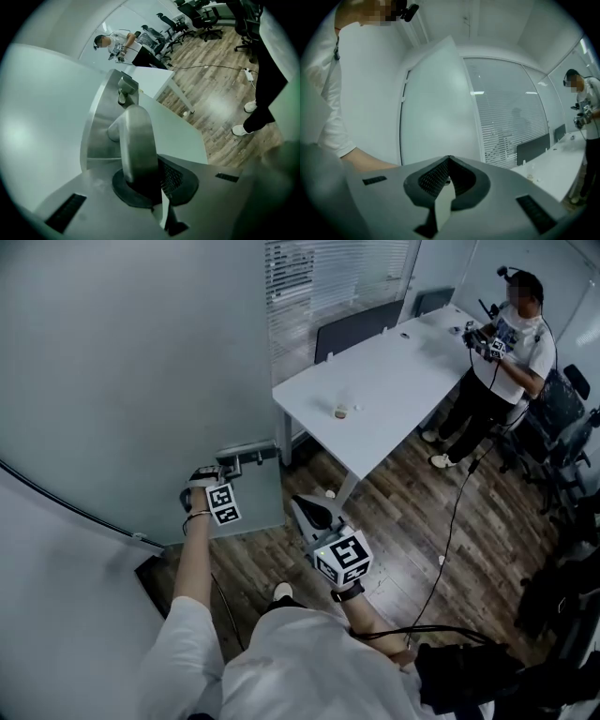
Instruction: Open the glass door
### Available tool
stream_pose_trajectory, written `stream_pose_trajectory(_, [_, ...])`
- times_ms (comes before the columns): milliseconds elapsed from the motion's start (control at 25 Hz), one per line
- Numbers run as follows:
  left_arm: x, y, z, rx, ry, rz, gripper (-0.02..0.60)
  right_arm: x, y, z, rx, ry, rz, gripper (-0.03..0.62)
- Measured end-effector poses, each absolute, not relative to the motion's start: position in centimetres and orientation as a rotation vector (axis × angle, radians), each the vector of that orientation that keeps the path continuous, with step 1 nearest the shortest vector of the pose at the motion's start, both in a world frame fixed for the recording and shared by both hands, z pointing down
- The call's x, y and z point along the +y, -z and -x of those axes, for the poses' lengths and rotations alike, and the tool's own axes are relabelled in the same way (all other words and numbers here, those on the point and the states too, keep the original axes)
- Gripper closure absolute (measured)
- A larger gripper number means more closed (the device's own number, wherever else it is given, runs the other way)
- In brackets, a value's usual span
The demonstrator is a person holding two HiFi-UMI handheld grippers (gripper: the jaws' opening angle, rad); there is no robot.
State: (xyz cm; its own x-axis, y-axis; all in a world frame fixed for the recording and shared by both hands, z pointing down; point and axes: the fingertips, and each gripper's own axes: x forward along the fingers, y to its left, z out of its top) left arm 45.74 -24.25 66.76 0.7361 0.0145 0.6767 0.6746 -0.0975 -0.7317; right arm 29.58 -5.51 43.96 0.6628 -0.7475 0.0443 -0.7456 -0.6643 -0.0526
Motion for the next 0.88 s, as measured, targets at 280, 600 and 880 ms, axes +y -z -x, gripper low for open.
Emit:
stream_pose_trajectory(280, [-21.4,-65.7,-35.0,-0.663,0.574,1.533,0.581,3.2,-46.0,-19.6,1.326,0.256,2.754,0.599])
stream_pose_trajectory(600, [-21.3,-67.3,-28.2,-0.722,0.611,1.454,0.581,-0.3,-50.9,-14.7,1.649,0.265,2.572,0.599])
stream_pose_trajectory(880, [-22.0,-67.7,-21.2,-0.794,0.529,1.399,0.581,-6.1,-48.4,-11.7,1.725,0.17,2.549,0.599])
